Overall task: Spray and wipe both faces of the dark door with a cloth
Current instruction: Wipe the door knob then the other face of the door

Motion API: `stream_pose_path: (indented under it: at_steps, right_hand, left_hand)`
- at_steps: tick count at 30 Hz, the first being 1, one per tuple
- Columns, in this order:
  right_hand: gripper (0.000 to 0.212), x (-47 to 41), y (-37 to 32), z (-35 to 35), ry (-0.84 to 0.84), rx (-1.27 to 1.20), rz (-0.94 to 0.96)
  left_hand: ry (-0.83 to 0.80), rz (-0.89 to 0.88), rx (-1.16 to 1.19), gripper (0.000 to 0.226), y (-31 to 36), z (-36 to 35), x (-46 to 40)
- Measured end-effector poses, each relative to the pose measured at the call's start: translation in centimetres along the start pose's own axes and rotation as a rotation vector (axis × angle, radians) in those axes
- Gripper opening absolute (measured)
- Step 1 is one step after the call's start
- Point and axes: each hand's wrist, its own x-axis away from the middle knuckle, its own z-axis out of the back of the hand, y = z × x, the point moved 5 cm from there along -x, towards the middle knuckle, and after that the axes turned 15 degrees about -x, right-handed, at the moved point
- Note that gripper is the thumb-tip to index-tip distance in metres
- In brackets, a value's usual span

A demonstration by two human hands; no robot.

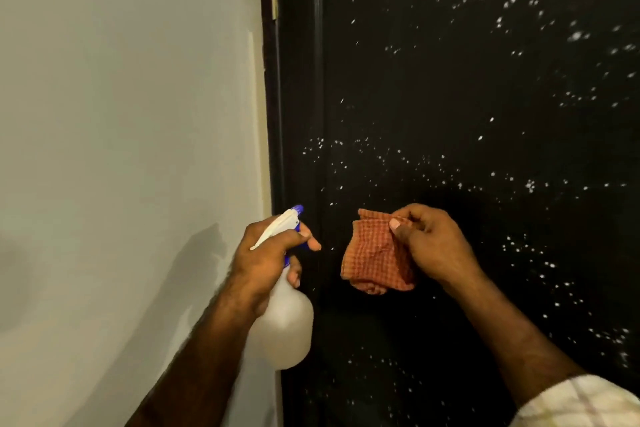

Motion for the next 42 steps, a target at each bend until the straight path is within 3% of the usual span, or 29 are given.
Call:
stream_pose_path:
  at_steps: [6,9,11,16,18,20,23,24,27,31,34,36,40,42]
  right_hand:
    - [0.021,0.7,-1.8,4.4,0.096,-0.123,-0.173]
    - [0.016,2.0,-2.9,6.4,0.148,-0.447,-0.222]
    - [0.027,2.9,-4.6,7.5,0.094,-0.691,-0.238]
    - [0.053,4.1,-10.5,11.7,-0.006,-0.722,-0.047]
    - [0.066,3.4,-12.3,13.8,0.107,-0.61,0.071]
    - [0.066,2.3,-13.8,15.7,0.228,-0.463,0.187]
    - [0.024,0.7,-15.7,17.9,0.342,-0.287,0.334]
    - [0.019,0.3,-16.3,18.6,0.35,-0.275,0.363]
    - [0.044,-0.4,-17.7,19.9,0.311,-0.308,0.397]
    - [0.084,0.8,-20.2,22.5,0.501,0.056,0.646]
    - [0.08,2.8,-22.9,24.5,0.692,0.303,0.956]
    - [0.071,3.4,-23.6,25.9,0.728,0.418,1.095]
    - [0.044,2.0,-21.8,28.1,0.746,0.798,1.103]
    - [0.048,1.1,-20.4,28.4,0.67,1.118,1.027]
  left_hand:
    - [-0.105,0.011,0.119,0.014,1.7,-1.3,-2.4]
    - [-0.153,0.012,0.14,0.013,2.9,-2.8,-2.0]
    - [-0.193,0.022,0.17,0.015,4.4,-3.8,-1.7]
    - [-0.33,0.011,0.27,0.021,10.9,-7.0,-1.3]
    - [-0.39,0.002,0.286,0.019,14.0,-8.7,-1.1]
    - [-0.423,0.01,0.297,0.016,16.8,-10.5,-1.0]
    - [-0.45,0.023,0.313,0.015,20.4,-12.6,-1.2]
    - [-0.452,0.019,0.317,0.015,21.5,-13.2,-1.3]
    - [-0.449,-0.011,0.32,0.016,24.3,-14.2,-1.8]
    - [-0.464,-0.062,0.33,0.016,27.6,-14.6,-3.0]
    - [-0.49,-0.116,0.337,0.016,29.7,-14.5,-4.4]
    - [-0.515,-0.14,0.35,0.017,30.7,-14.5,-5.1]
    - [-0.626,-0.176,0.356,0.017,32.1,-15.6,-6.8]
    - [-0.691,-0.193,0.346,0.018,33.0,-16.4,-7.8]
